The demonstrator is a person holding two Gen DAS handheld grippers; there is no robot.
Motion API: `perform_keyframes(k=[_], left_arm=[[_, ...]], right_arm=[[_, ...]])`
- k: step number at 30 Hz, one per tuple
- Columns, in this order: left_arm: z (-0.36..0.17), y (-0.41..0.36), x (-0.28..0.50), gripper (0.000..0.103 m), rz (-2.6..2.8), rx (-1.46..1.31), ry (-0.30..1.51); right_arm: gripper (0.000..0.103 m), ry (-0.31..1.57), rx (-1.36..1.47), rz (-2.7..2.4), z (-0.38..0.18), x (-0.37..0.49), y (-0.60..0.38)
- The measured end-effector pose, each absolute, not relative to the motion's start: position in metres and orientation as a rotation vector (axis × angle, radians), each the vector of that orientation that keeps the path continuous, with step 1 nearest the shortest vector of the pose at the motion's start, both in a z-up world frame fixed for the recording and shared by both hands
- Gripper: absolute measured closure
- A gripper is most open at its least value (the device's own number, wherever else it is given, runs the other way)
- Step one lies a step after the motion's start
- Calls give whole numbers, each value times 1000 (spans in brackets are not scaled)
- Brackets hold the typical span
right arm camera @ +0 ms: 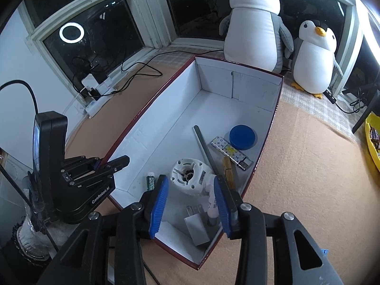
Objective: Organize rigid objects
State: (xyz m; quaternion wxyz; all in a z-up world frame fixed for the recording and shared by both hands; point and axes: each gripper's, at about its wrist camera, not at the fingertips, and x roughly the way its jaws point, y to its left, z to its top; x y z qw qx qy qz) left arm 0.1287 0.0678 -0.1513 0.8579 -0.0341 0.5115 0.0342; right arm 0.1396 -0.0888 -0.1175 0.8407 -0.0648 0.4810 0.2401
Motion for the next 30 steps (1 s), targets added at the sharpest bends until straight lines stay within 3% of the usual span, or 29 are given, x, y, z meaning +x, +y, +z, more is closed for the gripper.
perform_keyframes(k=[6, 30], left_arm=[[-151, 69, 130, 95, 65, -68, 1073], [-150, 69, 141, 95, 7, -33, 1072]], right_arm=[[60, 1004, -99, 477, -112, 140, -104], [59, 1034, 281, 37, -133, 122, -282]])
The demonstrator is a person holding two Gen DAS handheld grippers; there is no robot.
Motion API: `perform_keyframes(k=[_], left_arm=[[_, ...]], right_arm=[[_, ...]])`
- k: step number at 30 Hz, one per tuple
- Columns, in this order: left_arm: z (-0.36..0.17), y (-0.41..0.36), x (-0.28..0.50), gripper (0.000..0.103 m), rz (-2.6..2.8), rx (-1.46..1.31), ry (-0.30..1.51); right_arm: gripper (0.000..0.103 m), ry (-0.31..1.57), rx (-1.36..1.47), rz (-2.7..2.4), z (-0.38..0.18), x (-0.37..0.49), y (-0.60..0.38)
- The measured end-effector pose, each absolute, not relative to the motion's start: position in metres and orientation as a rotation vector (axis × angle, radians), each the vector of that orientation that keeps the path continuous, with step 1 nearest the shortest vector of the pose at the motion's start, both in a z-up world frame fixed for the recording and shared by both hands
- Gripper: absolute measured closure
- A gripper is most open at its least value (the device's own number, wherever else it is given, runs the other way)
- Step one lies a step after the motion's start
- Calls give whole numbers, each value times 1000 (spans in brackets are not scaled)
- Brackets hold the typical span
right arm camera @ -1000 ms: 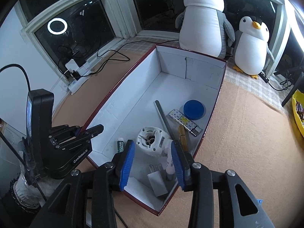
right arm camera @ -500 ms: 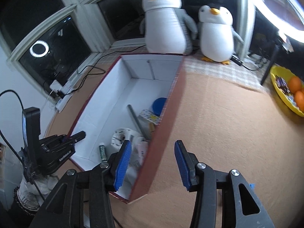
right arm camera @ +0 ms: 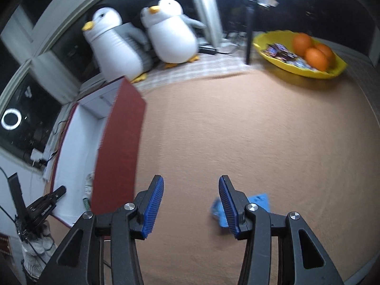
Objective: Organize rigid objects
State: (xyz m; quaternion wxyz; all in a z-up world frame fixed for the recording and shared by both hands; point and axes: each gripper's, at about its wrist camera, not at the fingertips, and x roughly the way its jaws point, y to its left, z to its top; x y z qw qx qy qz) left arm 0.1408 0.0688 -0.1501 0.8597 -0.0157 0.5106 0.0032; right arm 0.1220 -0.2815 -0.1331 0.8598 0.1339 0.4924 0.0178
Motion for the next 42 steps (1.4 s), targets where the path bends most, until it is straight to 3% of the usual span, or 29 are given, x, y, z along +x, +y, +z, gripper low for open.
perform_keyframes(k=[27, 42], left_arm=[[-152, 71, 145, 95, -17, -24, 1073], [-154, 72, 144, 95, -16, -40, 1081]], right_arm=[[54, 1198, 950, -154, -241, 99, -374], [49, 1277, 858, -185, -244, 140, -360]])
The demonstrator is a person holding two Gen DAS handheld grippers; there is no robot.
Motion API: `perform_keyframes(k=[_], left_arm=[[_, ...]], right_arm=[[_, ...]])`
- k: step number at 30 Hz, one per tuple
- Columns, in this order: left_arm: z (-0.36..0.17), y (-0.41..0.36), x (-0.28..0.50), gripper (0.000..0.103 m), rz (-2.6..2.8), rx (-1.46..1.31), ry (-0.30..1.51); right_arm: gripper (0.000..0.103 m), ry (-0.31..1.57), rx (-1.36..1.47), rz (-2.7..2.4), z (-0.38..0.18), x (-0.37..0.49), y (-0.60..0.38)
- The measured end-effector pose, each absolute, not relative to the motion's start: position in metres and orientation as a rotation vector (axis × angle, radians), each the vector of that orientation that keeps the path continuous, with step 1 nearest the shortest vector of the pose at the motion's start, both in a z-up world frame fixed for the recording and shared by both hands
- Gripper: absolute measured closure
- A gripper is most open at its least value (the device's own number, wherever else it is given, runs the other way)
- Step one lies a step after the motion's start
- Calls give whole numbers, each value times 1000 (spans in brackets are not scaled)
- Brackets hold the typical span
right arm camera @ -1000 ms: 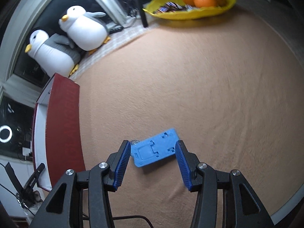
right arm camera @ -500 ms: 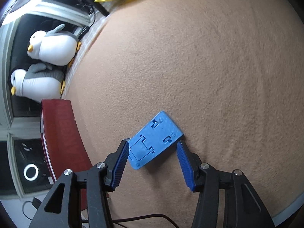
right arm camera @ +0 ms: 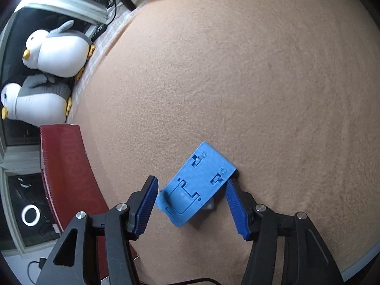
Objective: Organize rigid objects
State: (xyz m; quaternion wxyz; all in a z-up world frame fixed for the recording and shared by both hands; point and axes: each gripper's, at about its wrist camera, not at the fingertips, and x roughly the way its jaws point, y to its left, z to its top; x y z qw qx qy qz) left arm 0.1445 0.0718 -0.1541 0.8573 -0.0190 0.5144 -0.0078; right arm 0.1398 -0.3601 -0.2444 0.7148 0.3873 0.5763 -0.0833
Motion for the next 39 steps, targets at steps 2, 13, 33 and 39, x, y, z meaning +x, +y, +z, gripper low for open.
perform_keyframes(k=[2, 13, 33, 39], left_arm=[[-154, 71, 144, 95, -15, -40, 1080], [-156, 73, 143, 95, -12, -52, 1086], [-157, 73, 142, 95, -10, -61, 1090], [-157, 74, 141, 95, -7, -59, 1090]], right_arm=[[49, 1287, 810, -191, -242, 147, -356], [47, 1379, 499, -157, -238, 195, -316], [58, 1405, 44, -99, -239, 239, -248], [64, 1385, 25, -77, -238, 229, -245]])
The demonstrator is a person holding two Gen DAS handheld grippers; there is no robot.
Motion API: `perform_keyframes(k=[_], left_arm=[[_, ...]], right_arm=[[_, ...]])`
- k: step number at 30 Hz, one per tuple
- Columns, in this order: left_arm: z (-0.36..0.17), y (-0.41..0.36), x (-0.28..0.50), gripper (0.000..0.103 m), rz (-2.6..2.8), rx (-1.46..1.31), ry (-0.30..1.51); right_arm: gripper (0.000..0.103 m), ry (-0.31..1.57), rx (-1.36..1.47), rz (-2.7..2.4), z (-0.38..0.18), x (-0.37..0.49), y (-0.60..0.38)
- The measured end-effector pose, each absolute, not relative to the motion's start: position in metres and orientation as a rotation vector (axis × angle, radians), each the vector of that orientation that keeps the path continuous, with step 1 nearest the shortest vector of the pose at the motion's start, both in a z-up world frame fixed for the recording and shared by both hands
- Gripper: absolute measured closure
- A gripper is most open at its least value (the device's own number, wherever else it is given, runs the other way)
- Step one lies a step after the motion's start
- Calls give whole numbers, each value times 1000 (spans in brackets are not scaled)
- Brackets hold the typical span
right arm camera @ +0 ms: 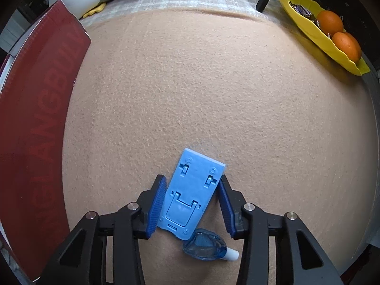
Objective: Organize rigid objects
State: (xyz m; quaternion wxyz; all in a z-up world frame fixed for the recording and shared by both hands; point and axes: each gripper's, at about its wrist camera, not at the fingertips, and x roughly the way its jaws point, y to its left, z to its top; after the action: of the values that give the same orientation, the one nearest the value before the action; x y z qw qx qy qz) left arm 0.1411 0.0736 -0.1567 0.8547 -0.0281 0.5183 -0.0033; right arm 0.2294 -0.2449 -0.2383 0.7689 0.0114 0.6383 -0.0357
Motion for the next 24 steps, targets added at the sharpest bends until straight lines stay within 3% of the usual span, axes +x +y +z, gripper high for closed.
perform_keyframes(k=[16, 24], left_arm=[[-157, 74, 142, 95, -7, -58, 1089], [-157, 74, 142, 95, -7, -60, 1090]], right_arm=[[70, 1311, 227, -40, -228, 212, -270], [71, 1273, 44, -26, -226, 202, -258]])
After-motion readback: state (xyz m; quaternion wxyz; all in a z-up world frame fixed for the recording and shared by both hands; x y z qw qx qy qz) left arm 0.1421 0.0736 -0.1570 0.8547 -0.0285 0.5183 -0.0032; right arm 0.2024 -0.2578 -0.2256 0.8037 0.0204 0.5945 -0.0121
